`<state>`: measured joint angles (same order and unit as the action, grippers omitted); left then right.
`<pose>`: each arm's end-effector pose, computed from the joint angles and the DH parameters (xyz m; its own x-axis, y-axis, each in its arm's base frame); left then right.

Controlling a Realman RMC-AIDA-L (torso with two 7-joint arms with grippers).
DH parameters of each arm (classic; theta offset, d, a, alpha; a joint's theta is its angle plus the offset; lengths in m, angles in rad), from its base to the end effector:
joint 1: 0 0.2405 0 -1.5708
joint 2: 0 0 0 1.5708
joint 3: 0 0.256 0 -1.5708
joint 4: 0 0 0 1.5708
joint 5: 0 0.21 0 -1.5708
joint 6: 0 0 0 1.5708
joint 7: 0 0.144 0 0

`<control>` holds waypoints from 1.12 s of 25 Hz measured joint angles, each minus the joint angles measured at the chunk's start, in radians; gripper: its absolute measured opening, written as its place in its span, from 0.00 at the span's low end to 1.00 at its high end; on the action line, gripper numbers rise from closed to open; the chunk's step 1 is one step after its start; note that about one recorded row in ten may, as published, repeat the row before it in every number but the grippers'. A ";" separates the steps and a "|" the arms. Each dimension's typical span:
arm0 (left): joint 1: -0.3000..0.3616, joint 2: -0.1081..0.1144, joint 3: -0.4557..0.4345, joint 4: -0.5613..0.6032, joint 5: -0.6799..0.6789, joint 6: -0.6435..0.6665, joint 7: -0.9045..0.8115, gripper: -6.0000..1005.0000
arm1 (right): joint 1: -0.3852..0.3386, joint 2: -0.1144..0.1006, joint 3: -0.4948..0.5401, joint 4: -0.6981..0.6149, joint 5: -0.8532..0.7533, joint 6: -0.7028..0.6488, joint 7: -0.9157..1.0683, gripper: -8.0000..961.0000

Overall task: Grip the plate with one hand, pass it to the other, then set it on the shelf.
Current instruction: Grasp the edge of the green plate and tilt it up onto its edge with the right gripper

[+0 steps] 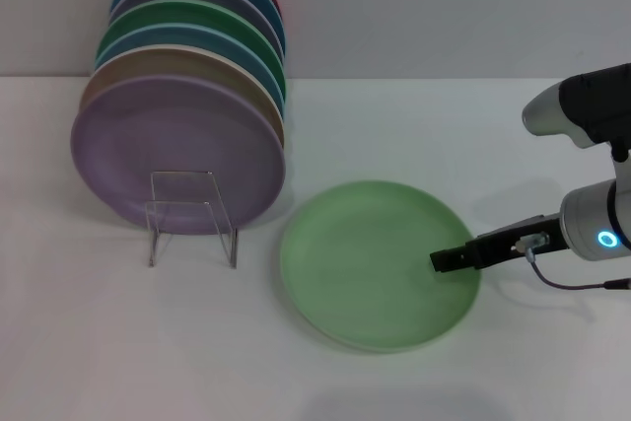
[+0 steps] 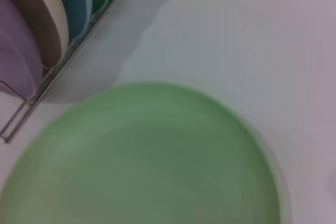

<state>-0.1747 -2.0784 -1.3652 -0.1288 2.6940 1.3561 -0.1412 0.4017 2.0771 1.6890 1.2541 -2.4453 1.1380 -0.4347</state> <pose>-0.3961 0.2383 0.0321 0.7464 -0.0826 0.6603 0.6649 0.1318 -0.7352 0.2338 0.3536 -0.0202 0.5835 -0.7953 -0.1646 -0.7578 -0.4603 -0.4625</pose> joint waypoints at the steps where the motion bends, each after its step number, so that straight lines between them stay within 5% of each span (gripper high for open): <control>1: 0.000 0.000 0.000 0.000 0.000 0.000 0.000 0.85 | -0.001 0.000 0.000 0.001 0.000 0.000 0.000 0.79; 24: -0.002 0.000 0.012 -0.002 0.004 0.001 -0.002 0.85 | 0.002 0.000 0.008 -0.014 0.005 -0.021 0.001 0.76; 26: -0.002 0.000 0.012 -0.002 0.004 0.001 -0.002 0.85 | 0.002 0.000 0.004 -0.011 0.007 -0.021 0.000 0.52; 28: -0.002 0.000 0.012 -0.002 0.004 0.000 -0.002 0.85 | 0.006 0.000 0.002 -0.017 0.007 -0.021 -0.002 0.44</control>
<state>-0.1769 -2.0784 -1.3529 -0.1304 2.6983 1.3565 -0.1427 0.4077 2.0770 1.6906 1.2375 -2.4378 1.1167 -0.4369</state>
